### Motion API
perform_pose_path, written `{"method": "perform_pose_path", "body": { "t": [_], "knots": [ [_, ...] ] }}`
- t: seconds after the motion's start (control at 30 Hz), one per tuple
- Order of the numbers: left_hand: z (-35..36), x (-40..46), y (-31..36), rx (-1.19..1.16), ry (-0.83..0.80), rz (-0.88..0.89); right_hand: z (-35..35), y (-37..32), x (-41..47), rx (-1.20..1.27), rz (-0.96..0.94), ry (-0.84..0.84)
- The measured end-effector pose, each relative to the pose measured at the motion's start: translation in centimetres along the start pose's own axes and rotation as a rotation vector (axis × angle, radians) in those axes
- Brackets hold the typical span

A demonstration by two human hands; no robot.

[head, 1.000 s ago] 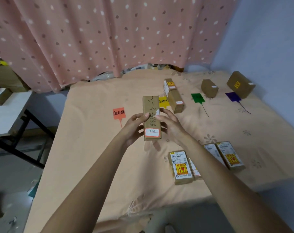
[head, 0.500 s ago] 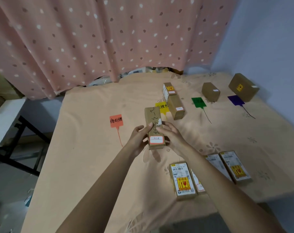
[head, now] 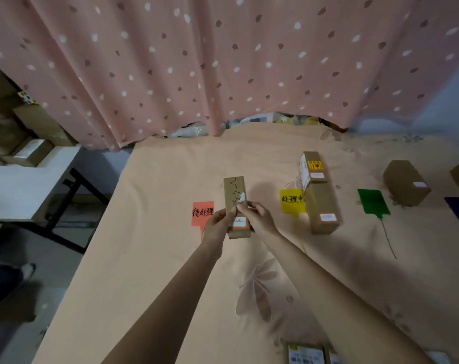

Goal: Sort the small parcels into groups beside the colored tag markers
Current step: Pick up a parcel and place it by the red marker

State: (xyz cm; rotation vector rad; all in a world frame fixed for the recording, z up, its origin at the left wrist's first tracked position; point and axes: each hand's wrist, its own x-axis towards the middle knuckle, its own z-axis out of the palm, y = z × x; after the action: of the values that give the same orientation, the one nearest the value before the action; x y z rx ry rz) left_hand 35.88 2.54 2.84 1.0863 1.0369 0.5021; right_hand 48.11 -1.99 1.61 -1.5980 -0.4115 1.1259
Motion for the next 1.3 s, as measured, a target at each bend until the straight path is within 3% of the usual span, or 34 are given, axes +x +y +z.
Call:
{"method": "perform_pose_path", "body": {
  "t": [0.4,0.67,0.93,1.3],
  "knots": [
    [-4.5,14.5,-1.4,0.075,0.086,-0.099,5.6,2.0,13.3,-0.181,0.062,0.079],
    [-4.6,18.3,-2.1,0.106,0.118,-0.126,6.5,3.2,16.9,-0.202,0.093,0.113],
    [-5.0,16.6,-0.6,0.123,0.17,-0.131,5.4,1.3,13.9,-0.229,0.134,0.091],
    [-1.7,4.9,2.9,0.171,0.234,0.012,-0.2,-1.7,3.5,-0.293,0.005,0.065]
  ]
}}
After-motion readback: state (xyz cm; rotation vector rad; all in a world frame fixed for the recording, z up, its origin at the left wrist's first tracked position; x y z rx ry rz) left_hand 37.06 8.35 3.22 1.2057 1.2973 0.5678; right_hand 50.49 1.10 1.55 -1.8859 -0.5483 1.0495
